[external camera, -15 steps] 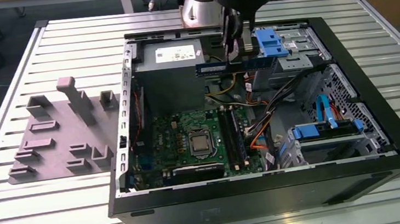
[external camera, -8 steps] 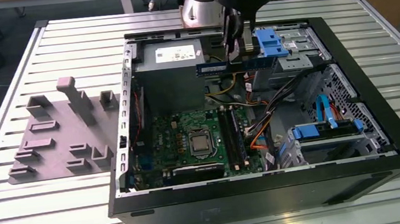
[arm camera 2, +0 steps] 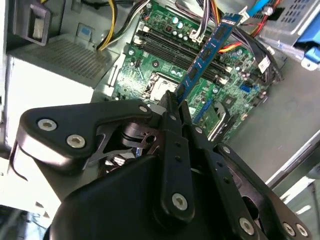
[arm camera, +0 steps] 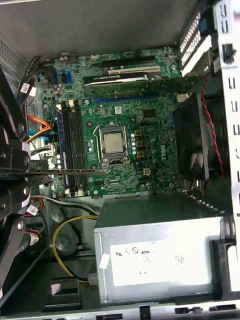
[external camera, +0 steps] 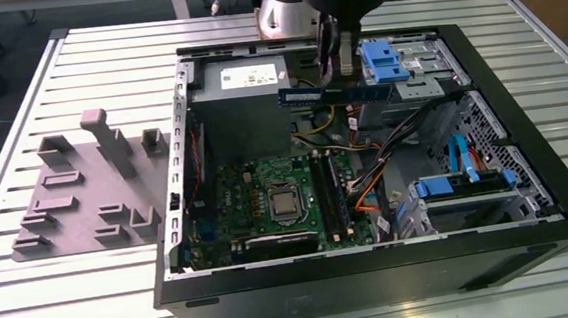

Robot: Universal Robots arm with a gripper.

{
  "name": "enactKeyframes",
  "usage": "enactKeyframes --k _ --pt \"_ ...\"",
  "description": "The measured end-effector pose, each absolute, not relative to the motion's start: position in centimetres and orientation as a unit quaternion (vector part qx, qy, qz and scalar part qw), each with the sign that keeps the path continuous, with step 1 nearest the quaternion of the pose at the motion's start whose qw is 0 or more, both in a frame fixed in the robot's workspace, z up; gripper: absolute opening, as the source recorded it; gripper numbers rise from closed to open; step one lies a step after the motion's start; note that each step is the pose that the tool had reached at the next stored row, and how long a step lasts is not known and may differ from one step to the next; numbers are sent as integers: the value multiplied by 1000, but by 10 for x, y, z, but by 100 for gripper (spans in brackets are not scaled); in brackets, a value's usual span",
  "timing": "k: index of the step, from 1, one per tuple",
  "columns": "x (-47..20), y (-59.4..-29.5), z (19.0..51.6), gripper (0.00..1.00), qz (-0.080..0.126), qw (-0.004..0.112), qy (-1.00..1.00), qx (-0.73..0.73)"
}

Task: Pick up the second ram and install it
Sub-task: 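Insert the second ram into the second slot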

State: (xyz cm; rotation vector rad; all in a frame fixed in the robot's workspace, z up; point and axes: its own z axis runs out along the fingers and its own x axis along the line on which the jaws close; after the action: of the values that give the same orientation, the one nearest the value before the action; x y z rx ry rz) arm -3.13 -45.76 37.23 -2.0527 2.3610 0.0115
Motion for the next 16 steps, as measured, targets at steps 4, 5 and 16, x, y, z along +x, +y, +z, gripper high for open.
enactKeyframes --k 4,5,16 --pt "-31 -458 370 14 3 7 778 -629" --pt "-31 -458 370 14 3 7 783 -622" --pt "-31 -458 365 14 3 7 842 -540"
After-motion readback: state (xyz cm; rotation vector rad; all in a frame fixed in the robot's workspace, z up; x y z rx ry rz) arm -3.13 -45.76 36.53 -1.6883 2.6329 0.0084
